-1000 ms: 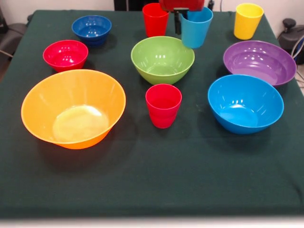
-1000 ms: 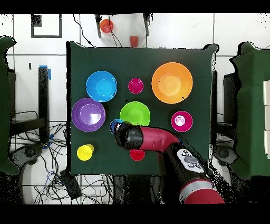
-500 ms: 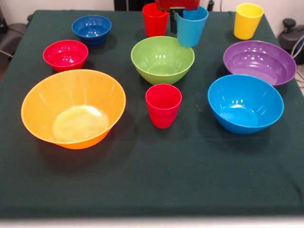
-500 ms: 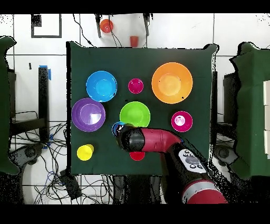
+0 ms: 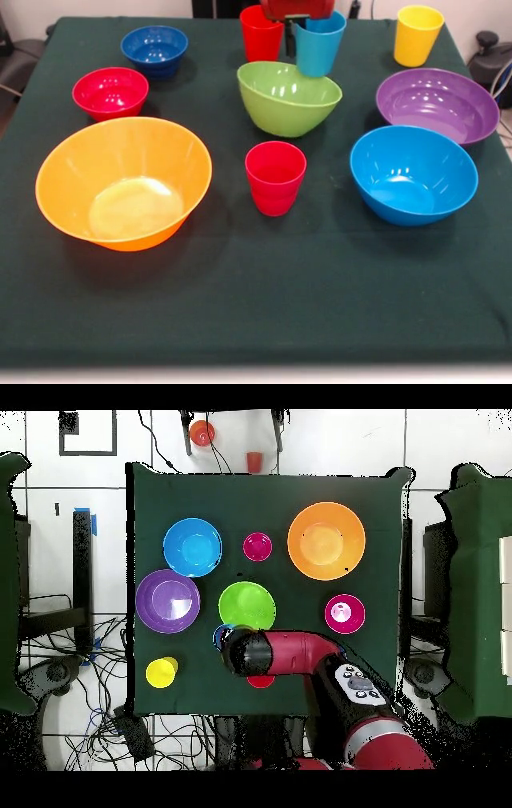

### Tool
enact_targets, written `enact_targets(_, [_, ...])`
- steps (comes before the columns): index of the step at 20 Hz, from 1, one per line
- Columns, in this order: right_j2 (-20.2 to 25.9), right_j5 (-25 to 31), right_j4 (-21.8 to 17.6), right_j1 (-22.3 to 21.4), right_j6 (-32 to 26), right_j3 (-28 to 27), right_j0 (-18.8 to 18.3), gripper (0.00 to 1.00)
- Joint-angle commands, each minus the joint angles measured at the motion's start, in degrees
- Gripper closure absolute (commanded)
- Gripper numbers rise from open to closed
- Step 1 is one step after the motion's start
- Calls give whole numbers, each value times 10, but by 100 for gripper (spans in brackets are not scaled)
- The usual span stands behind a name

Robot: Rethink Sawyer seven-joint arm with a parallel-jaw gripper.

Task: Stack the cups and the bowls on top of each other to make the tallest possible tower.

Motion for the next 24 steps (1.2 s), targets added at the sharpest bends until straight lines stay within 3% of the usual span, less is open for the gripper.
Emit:
enact_targets(1, [15, -37, -60, 51, 1, -44, 3, 100])
enact_targets(6, [0, -58, -75, 72, 19, -64, 13, 100])
enact_targets(12, [11, -65, -84, 89, 18, -76, -3, 100])
enact_targets(14, [21, -46, -80, 77, 12, -74, -14, 100])
enact_targets(19, [76, 65, -36, -14, -28, -54, -54, 100])
enact_targets(24, [94, 104, -7, -49, -9, -48, -60, 100])
